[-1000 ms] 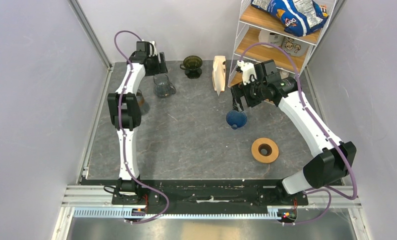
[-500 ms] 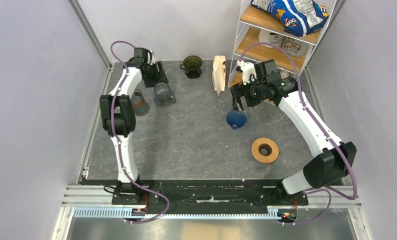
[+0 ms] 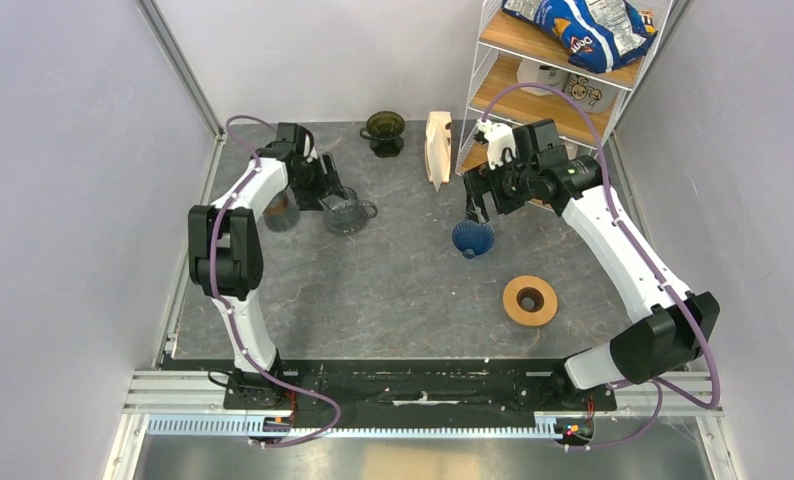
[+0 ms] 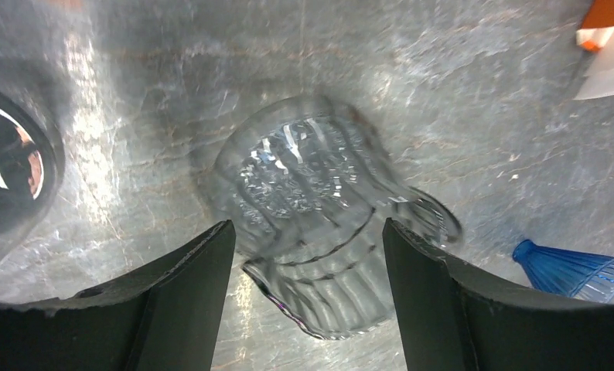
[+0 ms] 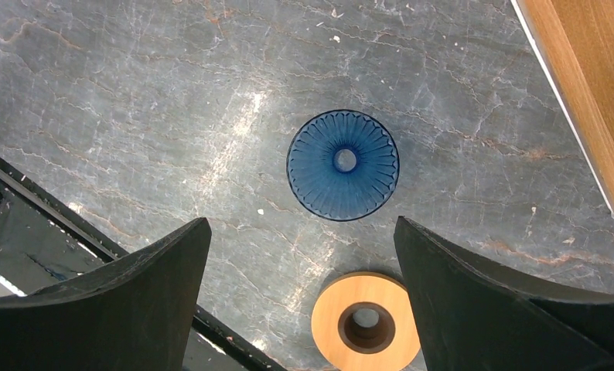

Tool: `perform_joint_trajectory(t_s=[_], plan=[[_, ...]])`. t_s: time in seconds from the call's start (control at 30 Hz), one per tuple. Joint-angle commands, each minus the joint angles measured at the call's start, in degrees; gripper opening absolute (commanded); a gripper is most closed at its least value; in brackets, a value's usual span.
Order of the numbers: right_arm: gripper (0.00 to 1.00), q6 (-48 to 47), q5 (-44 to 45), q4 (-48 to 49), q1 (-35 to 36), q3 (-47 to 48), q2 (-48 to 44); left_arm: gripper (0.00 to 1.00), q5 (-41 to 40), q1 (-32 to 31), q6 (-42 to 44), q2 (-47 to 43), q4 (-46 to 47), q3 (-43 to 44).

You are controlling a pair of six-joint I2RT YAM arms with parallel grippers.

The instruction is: Place the coffee filter in the dripper

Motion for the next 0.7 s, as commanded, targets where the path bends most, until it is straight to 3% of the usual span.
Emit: perform_joint_trajectory(t_s=[0.0,0.33,0.5,0.67], plan=[[0.97,-0.05,-0.8,0.88,-0.06,-0.43,-2.83,0.77,2.12,-0.13,-3.27,-1.9,0.27,-2.63],[0.97,0.2,-0.74,0.79,-0.06,-2.39,-4.98,0.73,2.39,-4.36,2.67,-8.27,0.71,-7.32],[0.97,0.29,-0.79,1.04,-0.06,-2.48,-5.06,0.53,2.34,-5.62,2.79,-10.16,-1.93,-7.94],[0.97,0.21,-1.05,1.08,-0.06,-1.96,-4.61,0.47,2.67,-6.17,3.01,-10.62,-4.59,-8.69]])
